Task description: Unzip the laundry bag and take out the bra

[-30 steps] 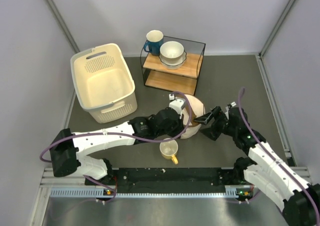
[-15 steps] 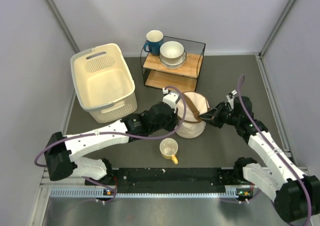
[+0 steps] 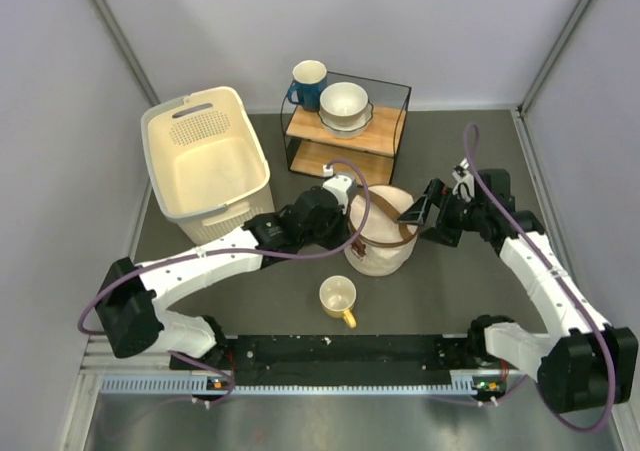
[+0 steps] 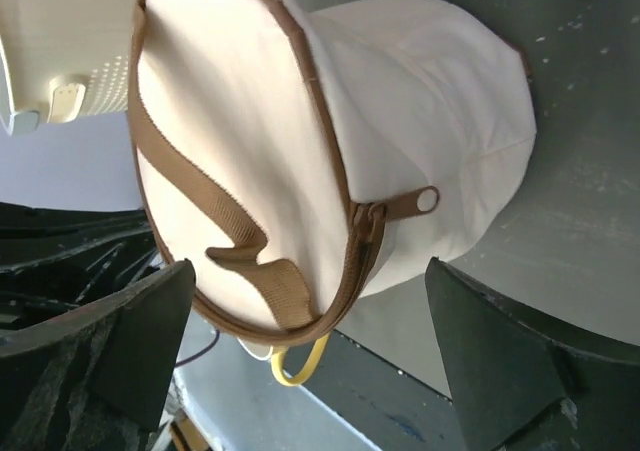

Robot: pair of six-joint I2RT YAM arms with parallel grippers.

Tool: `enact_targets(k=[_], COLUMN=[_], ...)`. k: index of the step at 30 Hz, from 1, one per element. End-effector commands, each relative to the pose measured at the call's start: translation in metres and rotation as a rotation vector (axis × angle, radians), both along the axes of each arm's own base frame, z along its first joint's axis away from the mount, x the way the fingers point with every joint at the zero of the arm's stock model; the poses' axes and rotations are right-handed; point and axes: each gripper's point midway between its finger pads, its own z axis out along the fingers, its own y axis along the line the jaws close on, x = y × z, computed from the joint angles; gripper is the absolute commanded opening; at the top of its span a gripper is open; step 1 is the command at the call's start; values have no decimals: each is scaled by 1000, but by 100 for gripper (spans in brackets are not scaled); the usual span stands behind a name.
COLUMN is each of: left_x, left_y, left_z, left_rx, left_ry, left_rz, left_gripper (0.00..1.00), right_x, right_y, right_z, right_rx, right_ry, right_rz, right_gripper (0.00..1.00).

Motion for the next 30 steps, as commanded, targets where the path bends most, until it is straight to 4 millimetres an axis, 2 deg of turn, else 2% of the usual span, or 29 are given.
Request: enact_targets(k=[1,2,3,5,7,8,10,14,18,19,22,24,25,26,28,30], left_x=[-13,-19,-28,-40,-56,-61,-73,-86,-93,-92,-87,-85,-86,-85,-86,-82], left_y=[-18,-19,-22,-27,-37,-42,-49,-63,-74,-75,-74,-71,-69,-67,-63,-52], left_z=[14,11,7,1,-6,-4,-8,-1,10,13,23,24,22,19,17,15], left_rx=[-59,-55,-55,-72,-81,-88,-68,-91,-114,-117,-123,-115,-105,-96,-78,-40], left_ry=[72,87,105,161,218,226,251,271,268,262,224,204,204,204,198,195], left_rz=[5,5,-4,-2,-30,-46,-71,-130,-174,-175,-168,-168,-169,-167,-174,-136], left_gripper=[0,0,0,0,0,0,0,0,0,0,0,0,0,0,0,0], right_x=[-1,-8,-16,-25,-36,-40,-47,-56,-52,-50,-40,-32,-26,-21,-16,-14], right_y=[-22,-20,-18,-13,-9,-8,-6,-2,13,15,24,28,30,30,29,32], right_z=[29,22,28,19,25,18,18,5,13,14,12,6,10,1,0,-5], right_rx=[-70,-34,3,89,152,181,204,236,291,290,299,291,303,279,253,240], right_ry=[-75,-24,-34,26,11,52,39,80,53,48,27,32,-2,20,5,25], right_rz=[-119,-155,-173,-229,-247,-276,-287,-302,-274,-274,-272,-284,-276,-286,-283,-269], right_gripper=[99,99,99,99,99,99,99,99,90,86,66,47,38,24,0,0])
